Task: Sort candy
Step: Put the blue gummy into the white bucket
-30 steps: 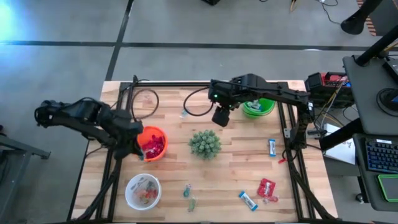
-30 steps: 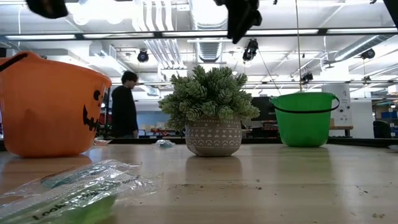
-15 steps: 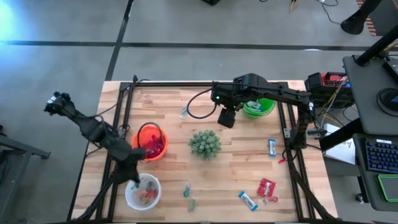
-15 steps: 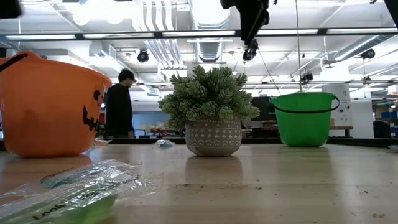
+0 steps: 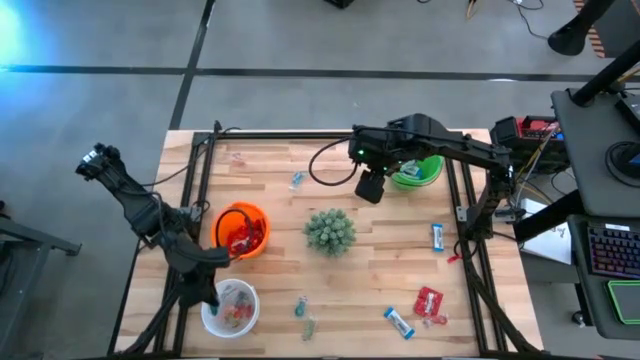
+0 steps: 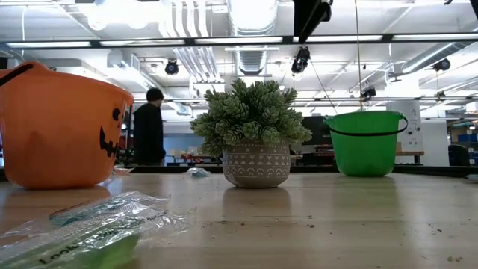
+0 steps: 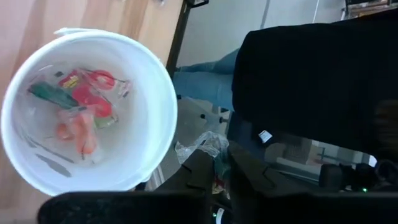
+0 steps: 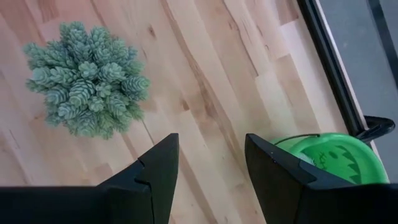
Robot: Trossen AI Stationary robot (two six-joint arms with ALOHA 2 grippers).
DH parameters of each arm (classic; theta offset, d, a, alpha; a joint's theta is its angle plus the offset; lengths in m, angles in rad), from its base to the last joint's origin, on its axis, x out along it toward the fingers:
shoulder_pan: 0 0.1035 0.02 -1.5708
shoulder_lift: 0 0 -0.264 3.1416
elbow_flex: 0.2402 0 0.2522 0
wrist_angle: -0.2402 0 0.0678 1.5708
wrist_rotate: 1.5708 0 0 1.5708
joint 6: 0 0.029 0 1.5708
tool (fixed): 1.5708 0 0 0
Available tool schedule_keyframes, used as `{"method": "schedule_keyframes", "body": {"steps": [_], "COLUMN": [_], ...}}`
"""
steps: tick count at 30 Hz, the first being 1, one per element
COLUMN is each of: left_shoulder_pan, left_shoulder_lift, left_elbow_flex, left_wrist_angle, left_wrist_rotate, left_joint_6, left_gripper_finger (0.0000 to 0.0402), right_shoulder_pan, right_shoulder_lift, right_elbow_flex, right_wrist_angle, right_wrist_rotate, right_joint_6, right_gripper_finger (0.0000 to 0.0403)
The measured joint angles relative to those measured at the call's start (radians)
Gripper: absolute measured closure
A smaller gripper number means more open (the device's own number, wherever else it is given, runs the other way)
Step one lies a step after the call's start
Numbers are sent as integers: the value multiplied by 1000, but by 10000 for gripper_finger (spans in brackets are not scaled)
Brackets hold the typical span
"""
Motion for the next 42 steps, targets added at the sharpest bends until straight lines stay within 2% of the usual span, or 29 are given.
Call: {"method": "schedule_keyframes", "body": {"steps": [13, 15, 20, 26, 31, 36, 42], "left_shoulder_pan": [0, 0, 6, 23, 23, 24, 24], "left_shoulder_lift": [52, 59, 45, -14, -82, -154, -217], "left_elbow_flex": [57, 57, 57, 56, 55, 55, 55], "left_wrist_angle": [-19, -29, -123, -312, -389, -417, -485], "left_wrist_rotate": [0, -38, -237, -396, -472, -512, -578], "left_joint_6": [25, 59, 132, 106, 56, 52, 45], "left_gripper_finger": [286, 282, 285, 300, 313, 320, 320], "right_shoulder_pan": [-1, -5, -22, -57, -112, -189, -232], "right_shoulder_lift": [-1, -1, -1, 14, 60, 139, 223], "right_elbow_flex": [0, 0, 0, 0, -4, -8, -3], "right_wrist_angle": [6, 11, 133, 305, 364, 450, 505], "right_wrist_rotate": [9, 11, 18, 1, -18, -164, -177], "right_joint_6": [-10, -16, -36, -60, -75, -76, -91], "right_gripper_finger": [229, 229, 229, 229, 229, 229, 229]}}
